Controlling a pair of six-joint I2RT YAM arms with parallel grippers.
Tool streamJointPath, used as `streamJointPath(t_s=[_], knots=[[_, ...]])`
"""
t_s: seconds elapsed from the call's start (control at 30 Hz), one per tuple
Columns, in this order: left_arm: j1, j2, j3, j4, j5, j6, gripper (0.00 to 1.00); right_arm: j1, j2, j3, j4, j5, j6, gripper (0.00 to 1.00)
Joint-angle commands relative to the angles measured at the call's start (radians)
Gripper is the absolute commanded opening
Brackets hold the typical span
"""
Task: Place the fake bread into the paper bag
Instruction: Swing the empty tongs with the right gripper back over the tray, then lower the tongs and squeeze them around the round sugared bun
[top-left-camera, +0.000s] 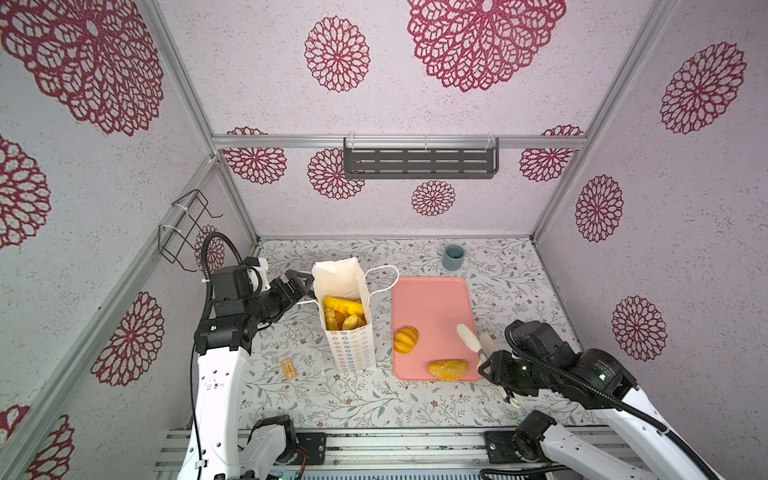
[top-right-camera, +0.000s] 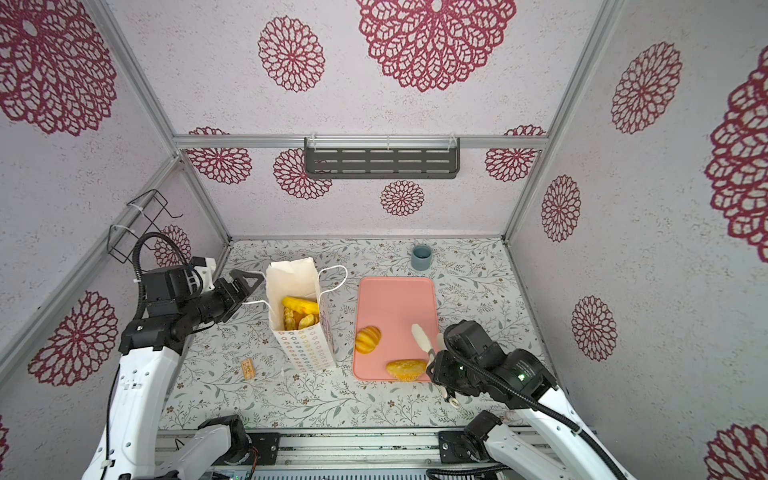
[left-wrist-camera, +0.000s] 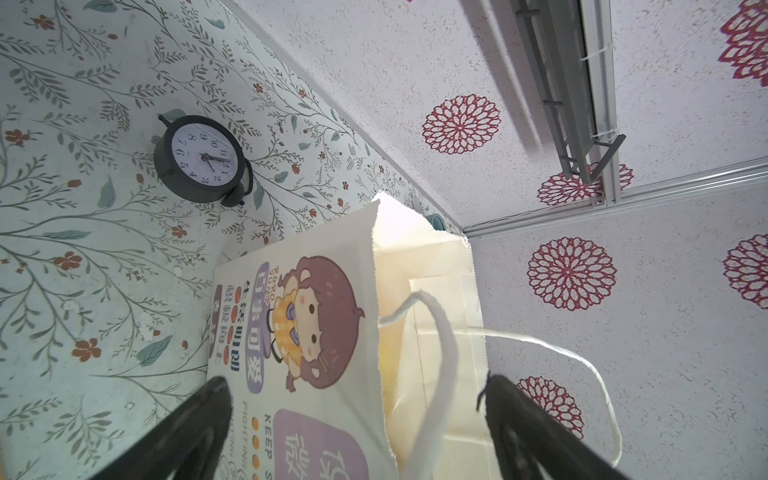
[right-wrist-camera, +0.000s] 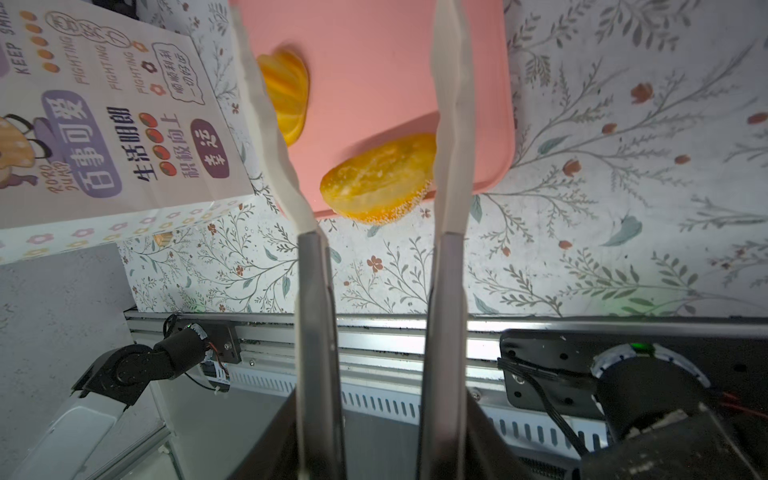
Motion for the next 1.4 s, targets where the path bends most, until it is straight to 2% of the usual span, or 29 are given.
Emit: streamJointPath(t_s=[0.0, 0.17, 0.37, 0.5, 1.03, 1.37], knots=[[0.007, -0.002, 0.01, 0.04, 0.013, 0.017, 0.98, -0.005, -0.027, -0.023, 0.001, -0.065, 0.092, 0.48], [0.008, -0.006, -0.005, 0.05, 0.016, 0.02, 0.98, -0.005, -0.066, -0.097, 0.037, -0.119, 0.177, 0.49], [0.007, -0.013, -0.022, 0.055, 0.013, 0.025, 0.98, -0.005, -0.148, -0.233, 0.16, -0.189, 0.335, 0.49], [0.008, -0.023, -0.036, 0.055, 0.01, 0.028, 0.98, -0.007, -0.18, -0.289, 0.208, -0.201, 0.4, 0.49], [0.009, -0.037, -0.051, 0.041, 0.005, 0.035, 0.98, -0.008, -0.075, -0.311, 0.32, -0.218, 0.388, 0.48], [0.012, -0.038, -0.046, 0.038, 0.002, 0.036, 0.98, -0.013, -0.077, -0.376, 0.378, -0.237, 0.399, 0.43]])
